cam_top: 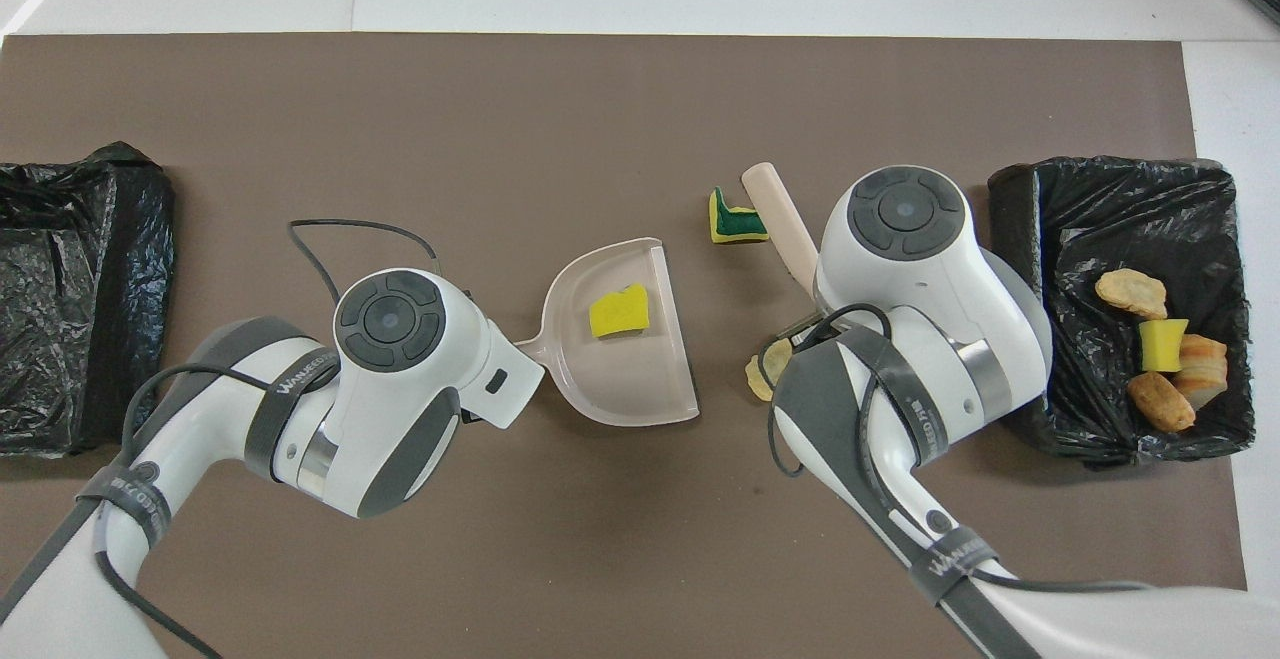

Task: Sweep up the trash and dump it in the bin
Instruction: 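Sweep the green sponge and cracker toward the dustpan with the right gripper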

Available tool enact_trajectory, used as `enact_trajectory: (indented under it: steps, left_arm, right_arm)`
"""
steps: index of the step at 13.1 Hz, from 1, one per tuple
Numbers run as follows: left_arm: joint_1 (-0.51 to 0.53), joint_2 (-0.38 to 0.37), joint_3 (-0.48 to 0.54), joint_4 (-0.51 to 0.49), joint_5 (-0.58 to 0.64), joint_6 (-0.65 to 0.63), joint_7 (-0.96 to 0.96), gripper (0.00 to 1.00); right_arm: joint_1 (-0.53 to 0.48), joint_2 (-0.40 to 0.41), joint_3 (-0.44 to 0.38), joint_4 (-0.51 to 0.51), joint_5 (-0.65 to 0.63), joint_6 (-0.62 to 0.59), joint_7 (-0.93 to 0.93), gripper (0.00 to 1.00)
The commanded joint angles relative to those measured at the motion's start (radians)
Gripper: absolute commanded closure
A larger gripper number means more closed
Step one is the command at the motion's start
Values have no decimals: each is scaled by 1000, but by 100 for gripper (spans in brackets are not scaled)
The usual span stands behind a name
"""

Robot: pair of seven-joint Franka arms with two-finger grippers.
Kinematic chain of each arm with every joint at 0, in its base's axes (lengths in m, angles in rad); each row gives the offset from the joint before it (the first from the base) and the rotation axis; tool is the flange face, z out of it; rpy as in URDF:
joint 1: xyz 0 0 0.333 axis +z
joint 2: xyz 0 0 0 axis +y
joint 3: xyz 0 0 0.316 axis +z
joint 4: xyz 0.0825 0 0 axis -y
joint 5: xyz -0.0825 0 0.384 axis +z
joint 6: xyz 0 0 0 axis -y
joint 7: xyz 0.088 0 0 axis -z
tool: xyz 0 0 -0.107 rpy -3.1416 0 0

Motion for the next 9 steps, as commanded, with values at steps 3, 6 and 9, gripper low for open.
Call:
enact_trajectory:
  steps: [3, 6, 9]
  left_arm:
    - [-16, -42, 11, -56, 11, 12, -13, 100]
    - [-15, -42, 11, -54, 11, 15, -29, 100]
    - [-15, -42, 11, -54, 11, -2, -75, 100]
  right_arm:
    - [28, 248, 14, 253, -288, -81, -119, 100]
    - [44, 235, 22, 215, -207, -131, -113, 100]
    - [67, 212, 25, 190, -31, -212, -121, 100]
